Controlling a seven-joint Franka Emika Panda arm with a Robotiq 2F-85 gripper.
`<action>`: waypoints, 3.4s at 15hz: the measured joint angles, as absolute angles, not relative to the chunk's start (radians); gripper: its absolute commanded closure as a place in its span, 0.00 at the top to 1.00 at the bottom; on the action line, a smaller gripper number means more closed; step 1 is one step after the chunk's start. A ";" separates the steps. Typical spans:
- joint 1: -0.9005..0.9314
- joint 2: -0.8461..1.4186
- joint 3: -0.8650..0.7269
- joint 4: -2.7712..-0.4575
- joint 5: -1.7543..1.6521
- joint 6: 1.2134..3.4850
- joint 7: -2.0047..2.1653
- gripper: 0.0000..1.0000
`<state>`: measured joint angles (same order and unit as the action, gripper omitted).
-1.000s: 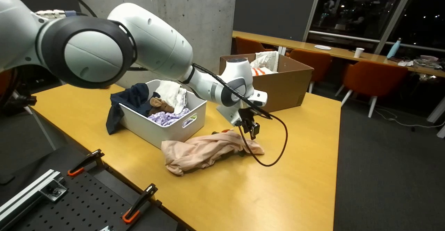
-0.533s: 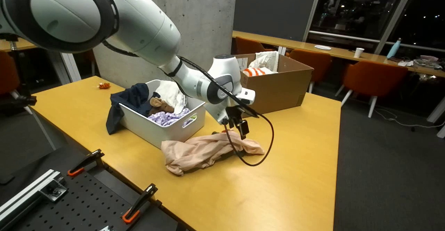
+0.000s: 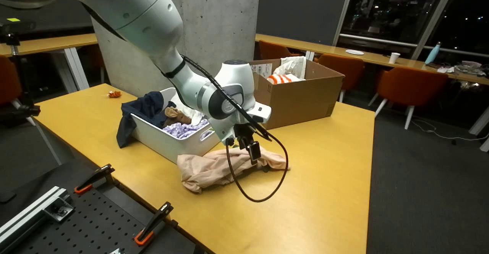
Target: Remove the pink clothe and peach plush toy from the box and put them on the table and the cover the peach with the pink cloth
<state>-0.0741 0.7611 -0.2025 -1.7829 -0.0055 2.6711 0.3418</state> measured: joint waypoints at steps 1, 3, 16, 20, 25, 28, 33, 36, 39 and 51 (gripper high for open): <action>-0.074 0.751 -0.203 -1.809 -0.005 2.689 0.341 1.00; -0.074 0.747 -0.199 -1.835 -0.004 2.730 0.337 1.00; -0.073 0.862 -0.147 -1.678 0.051 2.771 0.316 1.00; -0.079 0.930 -0.147 -1.603 0.068 2.768 0.312 0.66; -0.085 0.964 -0.148 -1.558 0.069 2.767 0.306 0.28; -0.085 0.964 -0.155 -1.556 0.069 2.767 0.303 0.06; -0.079 0.955 -0.181 -1.547 0.066 2.767 0.301 0.02; -0.067 0.942 -0.197 -1.521 0.063 2.751 0.301 0.02; -0.051 0.940 -0.205 -1.471 0.060 2.702 0.301 0.02; 0.049 0.799 -0.232 -1.547 -0.010 2.671 0.334 0.02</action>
<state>0.0487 0.7994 -0.2325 -1.5465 -0.0100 2.6709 0.3336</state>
